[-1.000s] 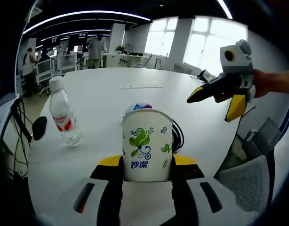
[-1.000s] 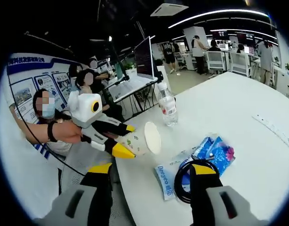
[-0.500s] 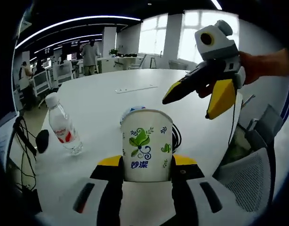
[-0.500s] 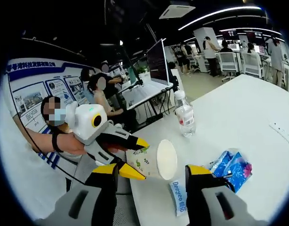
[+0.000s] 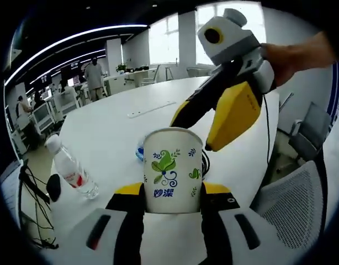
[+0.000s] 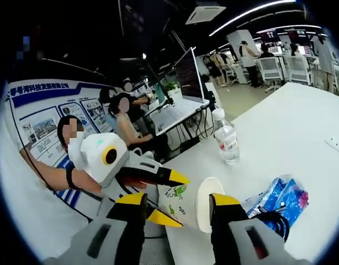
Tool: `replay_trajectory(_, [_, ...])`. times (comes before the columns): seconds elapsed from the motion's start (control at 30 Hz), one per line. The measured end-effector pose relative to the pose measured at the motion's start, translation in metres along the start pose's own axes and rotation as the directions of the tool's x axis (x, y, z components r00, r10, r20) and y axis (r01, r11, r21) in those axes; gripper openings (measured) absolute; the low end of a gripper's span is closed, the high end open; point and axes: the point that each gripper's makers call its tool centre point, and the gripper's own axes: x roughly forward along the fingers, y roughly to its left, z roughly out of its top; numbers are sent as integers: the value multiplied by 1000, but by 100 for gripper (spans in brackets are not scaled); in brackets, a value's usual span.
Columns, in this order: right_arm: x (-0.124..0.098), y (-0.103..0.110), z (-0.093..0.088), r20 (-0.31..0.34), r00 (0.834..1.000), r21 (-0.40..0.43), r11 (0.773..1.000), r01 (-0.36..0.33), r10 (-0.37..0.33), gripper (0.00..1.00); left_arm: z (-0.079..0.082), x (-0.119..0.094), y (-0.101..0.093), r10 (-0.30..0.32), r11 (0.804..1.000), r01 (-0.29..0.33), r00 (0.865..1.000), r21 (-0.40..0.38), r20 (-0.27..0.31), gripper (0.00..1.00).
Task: Arrange the tabletop items into an orderly group along one side of the table until the central work area is clear of visible clutter.
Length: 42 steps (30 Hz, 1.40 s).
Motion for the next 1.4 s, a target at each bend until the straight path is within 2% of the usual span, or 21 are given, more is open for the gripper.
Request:
replay_trajectory(0.27, [-4,-5,1,55,998,113,993,-16,10,29,12,4,-13,-45,996,45,999,81,6,39])
replay_trajectory(0.53, [-6,-4,-4,60,998,135,991,-14,6,9,18,8,-19,-73,991,70,997,112,15,39])
replay_trajectory(0.83, [-5,-1,-4,76,997,167,985,-33,20,3,19,12,-21,-90,989,87,996,118,15,39])
replay_trajectory(1.07, [-4,1,-8,63,998,151,989,-6,-3,2,17,14,-22,-91,989,89,996,119,10,39])
replay_trajectory(1.4, [-5,-7,-16,22,998,103,993,64,-67,0,12,11,-13,-66,997,65,997,35,29,36])
